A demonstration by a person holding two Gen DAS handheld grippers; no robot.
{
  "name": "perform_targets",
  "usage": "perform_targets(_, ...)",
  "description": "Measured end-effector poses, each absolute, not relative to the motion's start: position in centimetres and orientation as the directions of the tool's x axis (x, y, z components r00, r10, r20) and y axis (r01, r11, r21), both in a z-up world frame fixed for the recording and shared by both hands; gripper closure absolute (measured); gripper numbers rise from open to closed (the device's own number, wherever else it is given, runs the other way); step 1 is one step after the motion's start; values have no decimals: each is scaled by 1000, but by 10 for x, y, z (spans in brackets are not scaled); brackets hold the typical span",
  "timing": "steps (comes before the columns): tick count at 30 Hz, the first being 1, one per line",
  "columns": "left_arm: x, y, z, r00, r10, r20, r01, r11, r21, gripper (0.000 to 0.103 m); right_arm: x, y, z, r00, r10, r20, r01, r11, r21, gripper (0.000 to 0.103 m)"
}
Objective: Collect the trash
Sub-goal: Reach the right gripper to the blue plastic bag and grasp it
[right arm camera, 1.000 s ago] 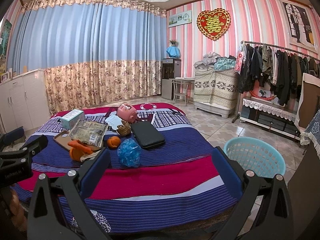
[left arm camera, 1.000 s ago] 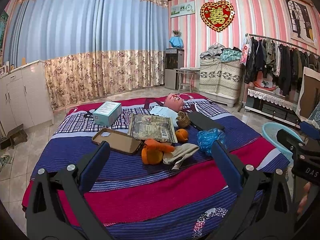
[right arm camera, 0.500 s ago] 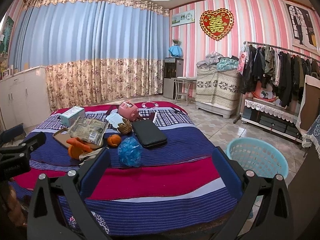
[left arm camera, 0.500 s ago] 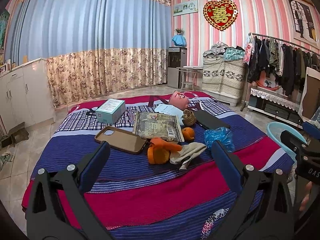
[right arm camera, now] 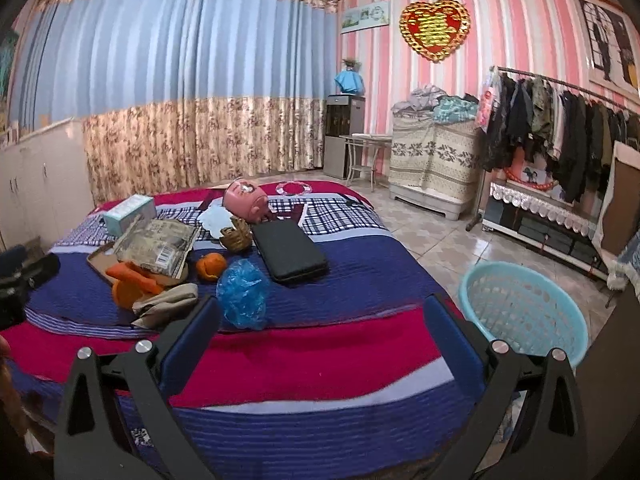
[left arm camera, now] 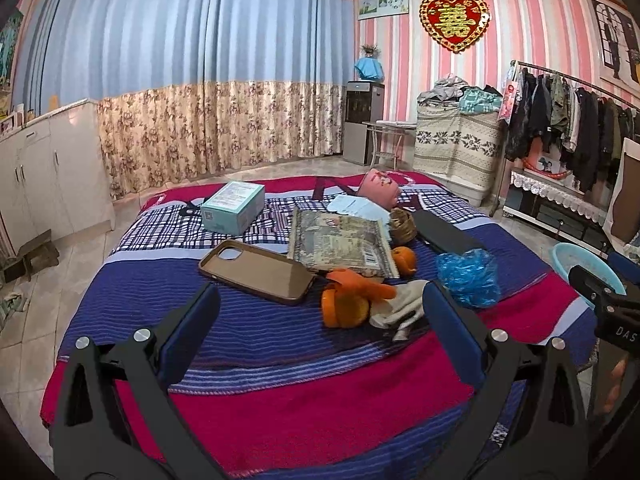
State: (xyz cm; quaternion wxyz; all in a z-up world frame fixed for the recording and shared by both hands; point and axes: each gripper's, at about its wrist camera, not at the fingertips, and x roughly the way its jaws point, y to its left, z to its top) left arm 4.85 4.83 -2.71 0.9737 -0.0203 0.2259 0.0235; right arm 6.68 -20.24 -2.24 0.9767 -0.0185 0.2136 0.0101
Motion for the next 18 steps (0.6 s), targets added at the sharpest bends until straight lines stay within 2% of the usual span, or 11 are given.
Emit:
perform_targets(4, 59, 61, -32, 887, 62, -458, -81, 996, -24, 5, 85, -191, -27, 896, 26, -442, -57, 997, -57, 4)
perform_targets(8, 74, 73, -42, 864, 68, -499, -94, 995, -27, 5, 110, -186, -38, 870, 98, -484, -115, 993, -5, 4)
perform_targets(14, 83, 77, -46, 863, 85, -498, -112, 993, -25, 5, 146, -168, -53, 842, 116, -527, -164, 985, -46, 5)
perform_targets(15, 84, 78, -46, 863, 86, -497, -112, 993, -23, 5, 151, -166, -55, 837, 121, -533, -172, 984, -45, 8)
perform_targets(17, 88, 76, -45, 865, 89, -493, -110, 994, -13, 5, 163, -159, -61, 817, 147, -557, -206, 978, -44, 23)
perform_targets(18, 91, 75, -45, 866, 83, -493, -103, 995, -14, 5, 168, -156, -65, 803, 157, -575, -221, 974, -42, 38)
